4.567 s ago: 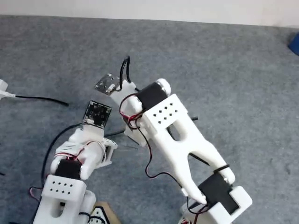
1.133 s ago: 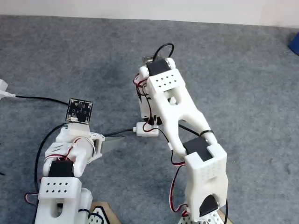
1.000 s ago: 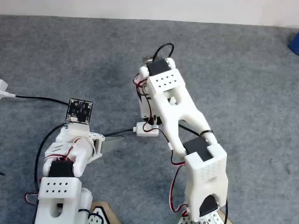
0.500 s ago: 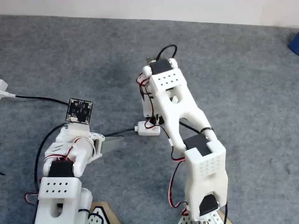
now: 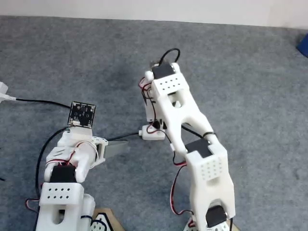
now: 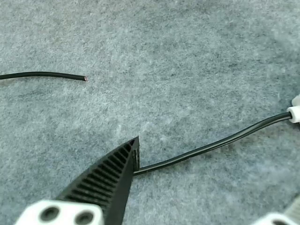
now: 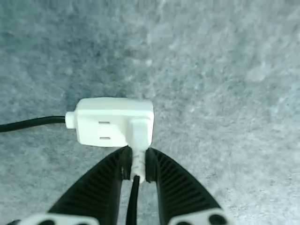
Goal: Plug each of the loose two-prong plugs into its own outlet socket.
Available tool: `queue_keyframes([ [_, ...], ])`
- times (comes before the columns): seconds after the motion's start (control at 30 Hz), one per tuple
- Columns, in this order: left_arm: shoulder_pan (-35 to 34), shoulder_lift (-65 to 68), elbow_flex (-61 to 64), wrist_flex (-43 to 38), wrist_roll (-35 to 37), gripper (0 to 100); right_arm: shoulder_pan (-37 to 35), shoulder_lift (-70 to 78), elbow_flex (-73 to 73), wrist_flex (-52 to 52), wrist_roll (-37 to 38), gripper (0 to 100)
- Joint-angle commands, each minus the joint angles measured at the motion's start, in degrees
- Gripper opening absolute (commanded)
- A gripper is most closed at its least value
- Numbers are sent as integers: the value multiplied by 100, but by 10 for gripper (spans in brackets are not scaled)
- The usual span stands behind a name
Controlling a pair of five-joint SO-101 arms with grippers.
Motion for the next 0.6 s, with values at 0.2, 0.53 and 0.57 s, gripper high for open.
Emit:
queue_keyframes([
  [0.2,-40,-13,-31,-70,0,508,-171,-927,-224,303,466,245],
  [0.53,242,-4,-163,299,0,509,-145,-2088,-268,312,571,422],
  [0.57,268,-4,-189,360,0,509,-66,-2308,-330,312,571,422],
])
